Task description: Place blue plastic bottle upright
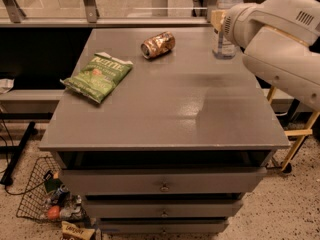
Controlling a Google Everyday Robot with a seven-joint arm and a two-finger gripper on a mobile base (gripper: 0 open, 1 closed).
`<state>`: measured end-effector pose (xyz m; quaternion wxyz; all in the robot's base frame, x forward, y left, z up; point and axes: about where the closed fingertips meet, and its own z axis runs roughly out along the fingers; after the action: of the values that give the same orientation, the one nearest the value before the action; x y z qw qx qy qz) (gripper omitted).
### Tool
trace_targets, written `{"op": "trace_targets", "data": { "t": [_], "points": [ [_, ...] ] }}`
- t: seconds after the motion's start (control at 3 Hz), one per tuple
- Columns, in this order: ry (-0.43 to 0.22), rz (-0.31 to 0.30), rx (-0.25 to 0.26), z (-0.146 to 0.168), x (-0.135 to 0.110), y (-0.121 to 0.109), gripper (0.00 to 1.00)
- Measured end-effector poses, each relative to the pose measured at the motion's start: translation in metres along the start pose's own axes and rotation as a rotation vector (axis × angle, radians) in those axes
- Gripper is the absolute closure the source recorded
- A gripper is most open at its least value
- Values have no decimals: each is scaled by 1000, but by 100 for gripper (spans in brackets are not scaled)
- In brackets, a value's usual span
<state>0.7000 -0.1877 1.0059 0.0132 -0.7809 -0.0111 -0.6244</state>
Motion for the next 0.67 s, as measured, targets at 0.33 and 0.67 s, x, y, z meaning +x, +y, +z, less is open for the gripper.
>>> {"op": "trace_targets", "data": {
  "t": [0.33, 0.67],
  "points": [
    [-4, -1, 8, 3, -4, 0, 100],
    [22, -11, 59, 9, -10, -6, 100]
  ]
}}
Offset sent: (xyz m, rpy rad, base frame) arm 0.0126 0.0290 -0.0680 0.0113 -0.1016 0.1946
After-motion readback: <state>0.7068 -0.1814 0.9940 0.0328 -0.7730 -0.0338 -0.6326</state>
